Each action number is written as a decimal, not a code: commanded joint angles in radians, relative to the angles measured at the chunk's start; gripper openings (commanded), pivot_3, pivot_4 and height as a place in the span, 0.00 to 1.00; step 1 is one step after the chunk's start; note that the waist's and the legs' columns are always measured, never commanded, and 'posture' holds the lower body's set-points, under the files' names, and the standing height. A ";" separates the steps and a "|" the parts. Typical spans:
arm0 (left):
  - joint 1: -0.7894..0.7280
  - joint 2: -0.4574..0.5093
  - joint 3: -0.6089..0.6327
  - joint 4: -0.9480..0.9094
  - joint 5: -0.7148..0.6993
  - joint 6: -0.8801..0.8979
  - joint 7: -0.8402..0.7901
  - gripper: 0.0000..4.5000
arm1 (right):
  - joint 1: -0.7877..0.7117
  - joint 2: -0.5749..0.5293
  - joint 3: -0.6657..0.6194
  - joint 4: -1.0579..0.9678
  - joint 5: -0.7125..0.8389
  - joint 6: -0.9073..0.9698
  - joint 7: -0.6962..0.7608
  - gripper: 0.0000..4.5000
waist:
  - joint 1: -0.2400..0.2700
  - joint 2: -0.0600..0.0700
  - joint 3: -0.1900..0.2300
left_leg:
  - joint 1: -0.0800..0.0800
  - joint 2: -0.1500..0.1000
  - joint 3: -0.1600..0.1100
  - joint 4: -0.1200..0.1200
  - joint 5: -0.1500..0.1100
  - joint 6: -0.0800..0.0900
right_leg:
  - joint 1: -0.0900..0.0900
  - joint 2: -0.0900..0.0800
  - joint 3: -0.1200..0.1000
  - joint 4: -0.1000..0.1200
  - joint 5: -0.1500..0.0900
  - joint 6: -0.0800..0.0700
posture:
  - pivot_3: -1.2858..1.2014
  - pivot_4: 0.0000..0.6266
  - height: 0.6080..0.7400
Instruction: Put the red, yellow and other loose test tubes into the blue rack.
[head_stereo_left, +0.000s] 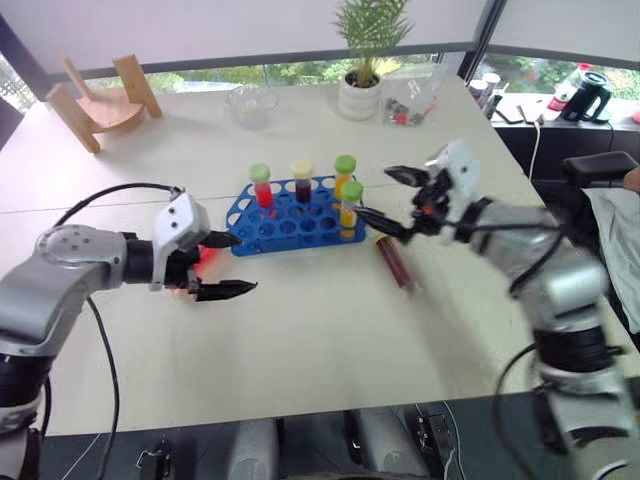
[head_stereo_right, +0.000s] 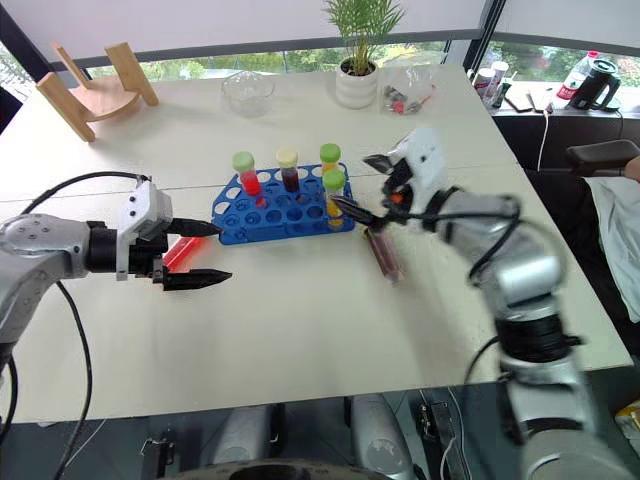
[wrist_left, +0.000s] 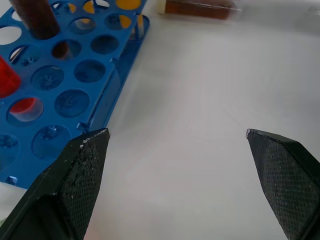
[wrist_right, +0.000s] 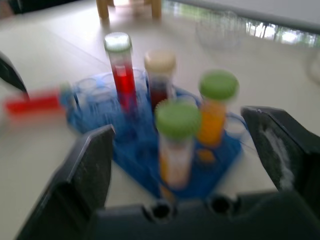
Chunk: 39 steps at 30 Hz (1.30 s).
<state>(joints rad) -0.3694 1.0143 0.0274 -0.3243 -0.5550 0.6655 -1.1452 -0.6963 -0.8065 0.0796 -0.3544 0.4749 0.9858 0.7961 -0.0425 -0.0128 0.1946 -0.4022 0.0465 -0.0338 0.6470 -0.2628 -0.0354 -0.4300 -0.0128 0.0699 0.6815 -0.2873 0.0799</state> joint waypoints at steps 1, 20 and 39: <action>-0.051 0.012 0.007 -0.042 -0.003 -0.044 -0.043 1.00 | -0.122 -0.091 0.132 0.014 0.077 0.257 0.125 0.99 | -0.003 -0.002 -0.001 | 0.001 0.001 0.000 0.000 -0.002 0.004 | 0.001 0.001 0.000 0.000 -0.001 -0.002 | 0.52 0.24 1.00; 0.127 -0.161 -0.001 -0.199 0.001 -0.018 0.192 1.00 | -0.529 0.139 0.669 0.885 -0.217 0.263 0.301 0.99 | -0.006 -0.003 -0.002 | -0.003 0.001 0.002 0.005 -0.007 0.012 | -0.003 0.001 0.001 0.000 -0.002 -0.003 | 0.52 0.24 1.00; 0.144 -0.136 0.036 -0.094 0.041 -0.064 0.172 1.00 | -0.254 -0.044 0.393 0.351 -0.203 -0.178 0.626 0.19 | 0.025 -0.005 -0.003 | 0.008 0.001 0.001 0.001 -0.007 0.012 | 0.008 0.001 -0.001 -0.002 -0.003 -0.003 | 0.52 0.24 1.00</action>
<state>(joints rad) -0.2096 0.8600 0.0159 -0.4253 -0.5096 0.6260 -0.9516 -0.9601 -0.8566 0.5997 0.1649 0.1660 0.8378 1.3961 -0.0173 -0.0176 0.1918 -0.3945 0.0479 -0.0328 0.6477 -0.2699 -0.0233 -0.4230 -0.0112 0.0694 0.6795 -0.2900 0.0765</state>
